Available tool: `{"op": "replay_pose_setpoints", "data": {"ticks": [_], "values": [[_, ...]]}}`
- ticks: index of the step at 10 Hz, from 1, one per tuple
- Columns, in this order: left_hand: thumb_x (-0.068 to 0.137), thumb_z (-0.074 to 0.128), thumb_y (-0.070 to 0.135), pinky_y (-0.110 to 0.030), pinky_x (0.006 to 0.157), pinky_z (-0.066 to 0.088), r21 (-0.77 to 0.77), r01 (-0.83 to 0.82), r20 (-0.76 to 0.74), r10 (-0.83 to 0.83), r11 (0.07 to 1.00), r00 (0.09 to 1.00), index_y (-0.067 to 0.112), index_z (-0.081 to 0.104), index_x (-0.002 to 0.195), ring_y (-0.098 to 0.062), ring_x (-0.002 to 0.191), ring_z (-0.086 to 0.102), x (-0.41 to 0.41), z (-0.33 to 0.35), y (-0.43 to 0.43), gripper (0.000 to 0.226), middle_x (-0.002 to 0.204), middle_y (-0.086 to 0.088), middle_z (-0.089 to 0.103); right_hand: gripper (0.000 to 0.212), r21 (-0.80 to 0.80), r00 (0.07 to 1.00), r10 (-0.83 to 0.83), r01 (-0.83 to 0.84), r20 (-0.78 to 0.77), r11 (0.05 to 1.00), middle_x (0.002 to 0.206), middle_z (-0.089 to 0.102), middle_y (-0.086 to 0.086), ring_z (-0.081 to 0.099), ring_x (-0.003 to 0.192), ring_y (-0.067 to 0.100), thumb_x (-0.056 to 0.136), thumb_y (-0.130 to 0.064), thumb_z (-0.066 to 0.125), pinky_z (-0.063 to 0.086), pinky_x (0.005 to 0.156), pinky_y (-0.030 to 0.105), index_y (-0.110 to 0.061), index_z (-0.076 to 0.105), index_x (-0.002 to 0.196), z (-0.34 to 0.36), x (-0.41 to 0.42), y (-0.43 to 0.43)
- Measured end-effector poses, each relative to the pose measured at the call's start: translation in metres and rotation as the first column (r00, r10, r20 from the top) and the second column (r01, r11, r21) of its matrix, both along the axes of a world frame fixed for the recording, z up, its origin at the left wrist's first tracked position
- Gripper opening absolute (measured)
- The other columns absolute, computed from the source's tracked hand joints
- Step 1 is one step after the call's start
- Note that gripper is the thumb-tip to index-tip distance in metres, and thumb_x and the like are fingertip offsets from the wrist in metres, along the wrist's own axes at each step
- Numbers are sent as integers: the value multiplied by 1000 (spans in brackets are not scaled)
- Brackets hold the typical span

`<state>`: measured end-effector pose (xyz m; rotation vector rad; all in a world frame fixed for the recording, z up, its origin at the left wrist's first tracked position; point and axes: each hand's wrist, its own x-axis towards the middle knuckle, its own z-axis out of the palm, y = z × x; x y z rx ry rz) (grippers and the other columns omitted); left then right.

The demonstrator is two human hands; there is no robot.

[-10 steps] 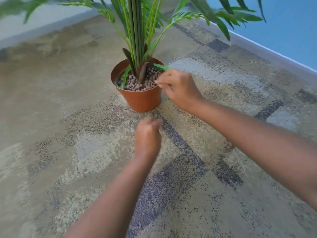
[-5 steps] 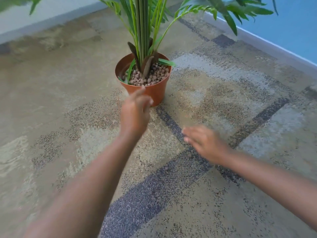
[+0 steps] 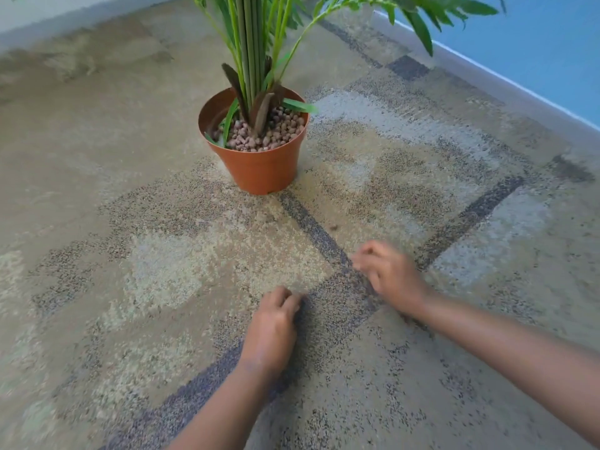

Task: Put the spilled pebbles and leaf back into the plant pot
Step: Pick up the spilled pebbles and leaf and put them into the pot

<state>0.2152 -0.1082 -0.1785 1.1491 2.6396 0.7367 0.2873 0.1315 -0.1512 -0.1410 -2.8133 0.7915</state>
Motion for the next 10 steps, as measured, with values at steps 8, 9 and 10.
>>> {"op": "replay_pose_setpoints", "data": {"ticks": [8, 9, 10], "values": [[91, 54, 28, -49, 89, 50, 375, -552, -87, 621, 745, 779, 23, 68, 103, -28, 99, 61, -188, 132, 90, 19, 100, -3, 72, 9, -140, 840, -211, 162, -499, 977, 74, 71, -1, 64, 64, 6, 75, -9, 80, 53, 60, 14, -6, 73, 80, 155, -178, 28], [86, 57, 26, -48, 96, 48, 196, -586, -51, 605, 786, 794, 20, 68, 106, -29, 112, 59, -238, 150, 90, 23, 107, -6, 72, 14, 65, 968, -137, 153, -211, 986, 85, 70, -4, 60, 75, 4, 79, -19, 78, 42, 66, 5, -12, 73, 90, 159, -213, 8], [83, 60, 21, -47, 100, 44, 70, -600, -150, 603, 797, 784, 21, 68, 107, -28, 112, 59, -236, 150, 92, 26, 108, -5, 72, 29, 77, 984, -112, 123, -141, 989, 99, 70, -3, 61, 86, 5, 81, -20, 76, 47, 77, 10, -15, 70, 109, 146, -213, 9]]}}
